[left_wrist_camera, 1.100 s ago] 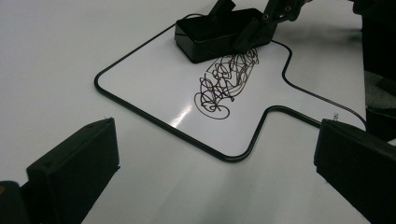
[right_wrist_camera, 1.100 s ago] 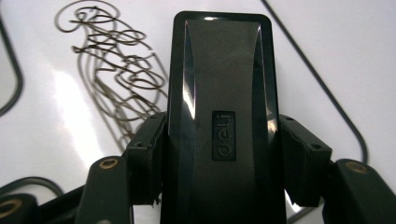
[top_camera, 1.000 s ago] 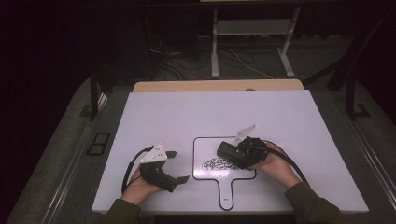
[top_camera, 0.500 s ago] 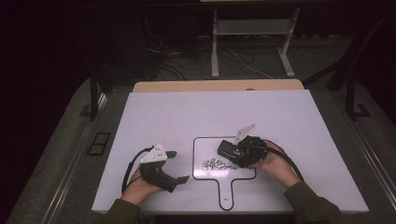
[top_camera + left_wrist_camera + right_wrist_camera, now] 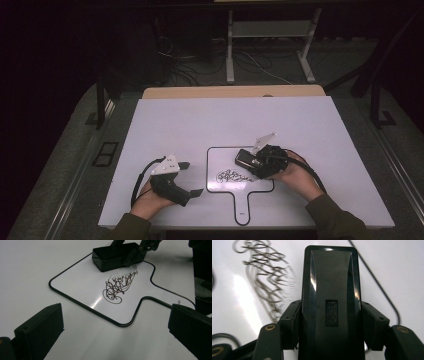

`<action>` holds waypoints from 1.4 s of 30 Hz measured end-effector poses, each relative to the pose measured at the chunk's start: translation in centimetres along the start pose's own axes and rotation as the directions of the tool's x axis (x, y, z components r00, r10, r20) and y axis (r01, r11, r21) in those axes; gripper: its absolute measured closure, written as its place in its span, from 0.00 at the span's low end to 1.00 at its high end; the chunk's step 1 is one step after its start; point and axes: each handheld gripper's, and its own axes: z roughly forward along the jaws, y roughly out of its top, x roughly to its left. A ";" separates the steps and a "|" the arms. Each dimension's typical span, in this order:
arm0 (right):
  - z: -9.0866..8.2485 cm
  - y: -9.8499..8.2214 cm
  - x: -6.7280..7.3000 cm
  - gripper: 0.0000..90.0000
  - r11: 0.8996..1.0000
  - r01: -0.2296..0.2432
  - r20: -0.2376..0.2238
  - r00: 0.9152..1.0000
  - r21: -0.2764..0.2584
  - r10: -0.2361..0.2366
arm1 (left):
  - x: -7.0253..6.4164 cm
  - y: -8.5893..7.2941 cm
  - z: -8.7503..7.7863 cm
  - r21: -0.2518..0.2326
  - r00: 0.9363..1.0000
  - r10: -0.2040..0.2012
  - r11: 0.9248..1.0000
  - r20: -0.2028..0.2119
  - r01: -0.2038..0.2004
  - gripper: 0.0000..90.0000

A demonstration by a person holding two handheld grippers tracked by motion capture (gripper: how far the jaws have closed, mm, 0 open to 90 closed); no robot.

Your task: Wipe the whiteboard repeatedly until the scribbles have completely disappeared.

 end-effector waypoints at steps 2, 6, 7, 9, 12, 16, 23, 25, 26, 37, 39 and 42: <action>0.0 0.1 0.6 0.43 1.000 0.013 -0.011 1.000 0.000 -0.013 | 0.0 0.0 0.0 -0.001 1.000 -0.003 1.000 0.000 0.003 0.00; -0.1 0.3 1.8 0.43 0.999 0.033 -0.038 0.999 0.002 -0.033 | 0.0 0.0 0.0 -0.001 1.000 -0.003 1.000 0.000 0.003 0.00; -0.1 0.3 2.1 0.43 0.999 0.039 -0.040 0.998 0.001 -0.039 | 0.0 0.0 0.0 -0.001 1.000 -0.001 1.000 0.000 0.001 0.00; -0.2 0.4 2.5 0.43 0.999 0.049 -0.054 0.997 0.003 -0.049 | 0.0 0.0 0.0 0.001 1.000 0.001 1.000 0.001 -0.001 0.00; -0.2 0.4 2.9 0.43 0.998 0.060 -0.064 0.996 0.005 -0.060 | 0.0 0.0 0.0 0.001 1.000 0.001 1.000 0.001 -0.001 0.00; -0.2 0.4 2.5 0.43 0.999 0.047 -0.063 0.997 0.005 -0.047 | 0.0 0.0 0.0 0.002 1.000 0.003 1.000 0.001 -0.003 0.00; -0.3 -0.3 0.3 0.43 1.000 0.001 0.000 1.000 0.013 -0.001 | 0.0 0.0 0.0 0.001 1.000 0.000 1.000 0.001 0.000 0.00; -0.4 -0.5 -0.5 0.43 1.000 -0.018 0.013 1.000 0.019 0.017 | 0.0 0.0 0.0 0.001 1.000 0.000 1.000 0.002 0.000 0.00; -0.4 -0.7 -0.8 0.43 0.999 -0.032 0.022 0.999 0.016 0.031 | 0.0 0.0 0.0 0.001 1.000 0.000 1.000 0.002 0.000 0.00; -0.7 -1.2 -1.6 0.43 0.998 -0.061 0.039 0.997 0.022 0.060 | 0.0 0.0 0.0 0.002 1.000 0.003 1.000 0.002 -0.003 0.00; -0.7 -1.2 -1.2 0.43 0.998 -0.053 0.028 0.998 0.025 0.052 | 0.0 0.0 0.0 0.001 1.000 0.002 1.000 0.002 -0.002 0.00; -0.9 -1.3 -0.3 0.43 0.999 -0.032 0.018 0.999 0.028 0.032 | 0.0 0.0 0.0 0.002 1.000 0.002 1.000 0.002 -0.002 0.00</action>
